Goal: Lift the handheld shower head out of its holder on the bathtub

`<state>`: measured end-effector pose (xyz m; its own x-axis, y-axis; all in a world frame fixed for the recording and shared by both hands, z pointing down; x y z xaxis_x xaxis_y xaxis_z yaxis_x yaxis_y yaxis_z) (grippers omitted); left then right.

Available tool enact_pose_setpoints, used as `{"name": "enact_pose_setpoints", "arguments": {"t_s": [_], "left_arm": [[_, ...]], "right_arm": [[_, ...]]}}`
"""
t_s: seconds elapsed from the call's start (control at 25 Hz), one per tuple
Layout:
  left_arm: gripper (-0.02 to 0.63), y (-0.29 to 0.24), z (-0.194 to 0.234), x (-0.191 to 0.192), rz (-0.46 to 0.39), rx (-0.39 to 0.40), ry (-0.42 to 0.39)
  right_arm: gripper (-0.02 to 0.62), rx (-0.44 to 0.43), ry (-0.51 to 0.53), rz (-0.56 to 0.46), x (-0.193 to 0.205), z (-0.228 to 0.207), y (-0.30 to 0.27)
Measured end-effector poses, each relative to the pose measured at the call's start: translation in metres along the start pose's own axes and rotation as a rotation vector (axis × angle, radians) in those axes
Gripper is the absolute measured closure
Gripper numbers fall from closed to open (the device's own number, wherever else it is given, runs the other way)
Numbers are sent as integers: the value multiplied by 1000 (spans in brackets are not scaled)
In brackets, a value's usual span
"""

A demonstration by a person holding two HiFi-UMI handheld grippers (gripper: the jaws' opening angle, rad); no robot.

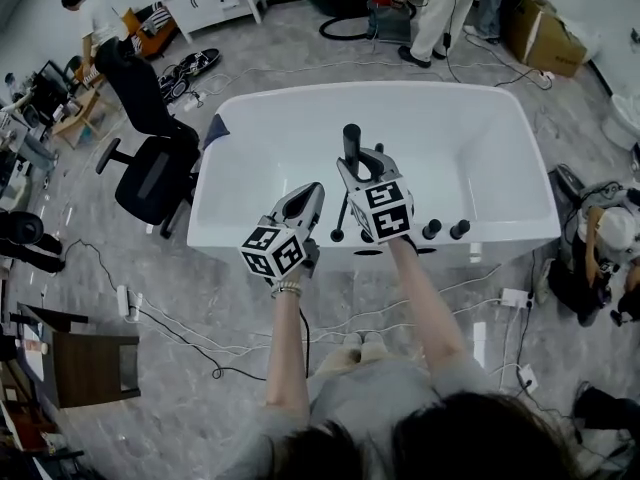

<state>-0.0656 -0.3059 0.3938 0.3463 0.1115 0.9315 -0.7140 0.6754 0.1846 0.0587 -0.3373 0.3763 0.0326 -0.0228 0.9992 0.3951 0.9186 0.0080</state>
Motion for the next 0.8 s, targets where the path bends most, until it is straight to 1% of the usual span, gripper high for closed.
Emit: {"name": "enact_pose_setpoints", "arguments": {"t_s": [0.48,0.8], "left_arm": [[601,-44,-40,-17,-30,105,-11],[601,-61,-62,-36,-56,167,-42]], "right_arm": [[463,69,37,-68,-49,-43,25],[463,96,63,-128,-81,-54,41]]}}
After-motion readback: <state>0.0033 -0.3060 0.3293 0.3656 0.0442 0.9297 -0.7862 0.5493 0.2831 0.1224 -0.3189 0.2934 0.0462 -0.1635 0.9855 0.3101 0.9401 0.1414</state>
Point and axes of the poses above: the fingertips, and each gripper's own axes: y backward along the fingers, z to its left, x out of its underside, the point moved 5 cm from there along y, backward along the fingers, and after that the axes turned 15 degrees about -z, right-handed, at the moved point
